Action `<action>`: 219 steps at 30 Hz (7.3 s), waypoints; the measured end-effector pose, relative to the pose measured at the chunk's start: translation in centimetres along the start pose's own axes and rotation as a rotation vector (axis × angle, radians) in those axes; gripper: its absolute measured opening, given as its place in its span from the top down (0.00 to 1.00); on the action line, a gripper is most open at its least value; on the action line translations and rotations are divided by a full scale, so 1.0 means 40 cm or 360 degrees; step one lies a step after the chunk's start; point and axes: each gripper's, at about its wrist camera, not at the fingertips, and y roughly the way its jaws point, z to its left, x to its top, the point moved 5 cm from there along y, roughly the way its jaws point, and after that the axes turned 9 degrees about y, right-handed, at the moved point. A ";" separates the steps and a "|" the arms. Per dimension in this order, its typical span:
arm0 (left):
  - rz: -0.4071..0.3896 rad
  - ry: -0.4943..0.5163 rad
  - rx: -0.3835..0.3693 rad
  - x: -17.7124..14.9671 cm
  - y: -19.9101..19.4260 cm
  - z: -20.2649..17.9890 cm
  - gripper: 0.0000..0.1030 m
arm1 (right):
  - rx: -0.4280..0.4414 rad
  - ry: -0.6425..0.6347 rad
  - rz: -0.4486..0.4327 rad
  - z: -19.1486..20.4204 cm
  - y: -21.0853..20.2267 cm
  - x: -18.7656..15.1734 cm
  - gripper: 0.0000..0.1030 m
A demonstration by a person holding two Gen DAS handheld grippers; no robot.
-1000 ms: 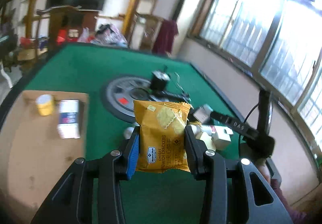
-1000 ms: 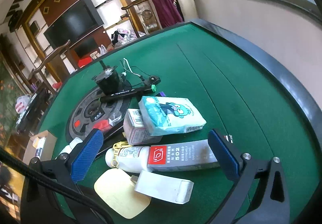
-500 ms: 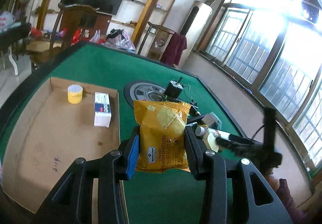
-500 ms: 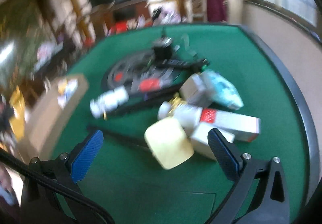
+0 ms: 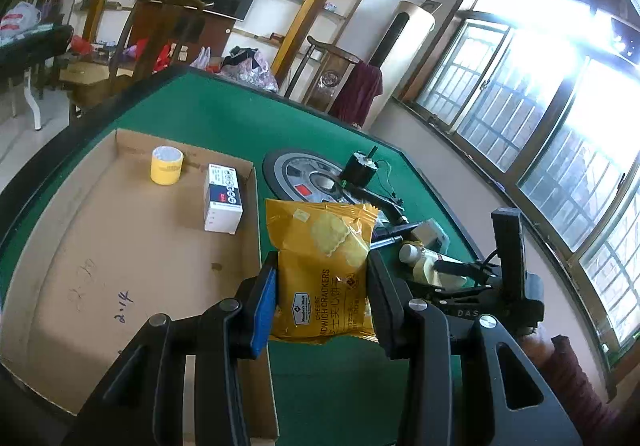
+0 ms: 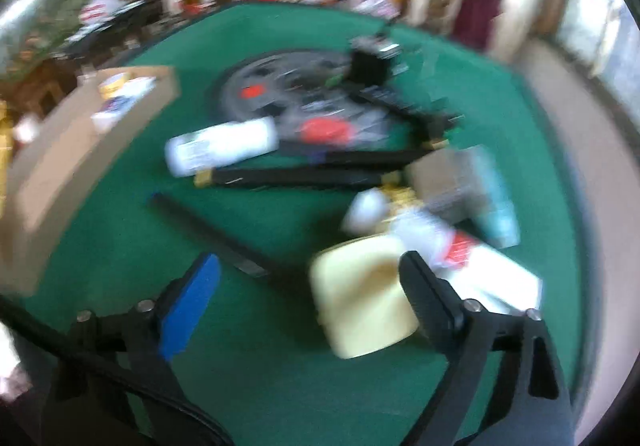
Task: Organize objects
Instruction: 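Carry the cracker bag to the box with the left tool while the right tool carries the tape dispenser, then open both tools to release the bag and dispenser into the box, then grasp the white pill bottle with the left tool, then lift the pill bottle with the left tool while the right tool grasps a black marker, then carry the pill bottle and black marker into the box and release both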
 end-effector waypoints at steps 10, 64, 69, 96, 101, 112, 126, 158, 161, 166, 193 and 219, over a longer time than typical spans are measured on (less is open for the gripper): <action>0.0020 -0.0022 -0.0025 -0.018 0.009 0.000 0.65 | -0.0050 0.0130 0.0056 -0.071 0.026 0.012 0.12; 0.0390 -0.0267 0.0415 0.072 0.205 0.497 0.65 | 0.0729 0.0400 0.0352 0.588 0.249 0.287 0.55; 0.0357 -0.0307 0.0388 0.071 0.194 0.505 0.64 | 0.0695 0.0400 0.0360 0.586 0.268 0.302 0.55; 0.0292 -0.0103 0.0105 0.115 0.119 0.241 0.40 | 0.0253 0.0321 -0.0221 0.238 -0.075 0.203 0.34; 0.0397 -0.0002 0.0022 0.096 0.178 0.114 0.40 | 0.0225 0.0609 -0.0344 0.038 -0.148 0.140 0.33; 0.0542 0.0372 0.0156 0.071 0.331 -0.077 0.40 | 0.0215 0.0873 -0.0470 -0.163 -0.138 0.056 0.33; 0.0744 0.0486 0.0224 0.038 0.535 -0.098 0.45 | 0.0285 0.0978 -0.0531 -0.232 -0.108 0.019 0.33; 0.0190 0.0173 0.0063 0.058 0.068 -0.053 0.72 | 0.0422 0.0483 -0.0294 -0.008 -0.090 0.029 0.33; 0.0173 0.0094 0.0071 0.039 0.040 -0.010 0.72 | 0.0353 0.0239 -0.0119 0.079 -0.039 0.010 0.33; 0.0185 -0.0015 0.0068 0.003 0.021 0.044 0.72 | 0.0142 -0.0051 -0.0002 0.159 0.037 -0.019 0.34; 0.0061 -0.0155 0.0297 -0.036 -0.075 0.228 0.71 | 0.0609 0.0373 -0.0058 0.202 -0.098 0.007 0.88; 0.0366 -0.0091 0.0477 0.007 0.076 0.438 0.71 | 0.0922 0.0135 0.0342 0.648 0.059 0.169 0.88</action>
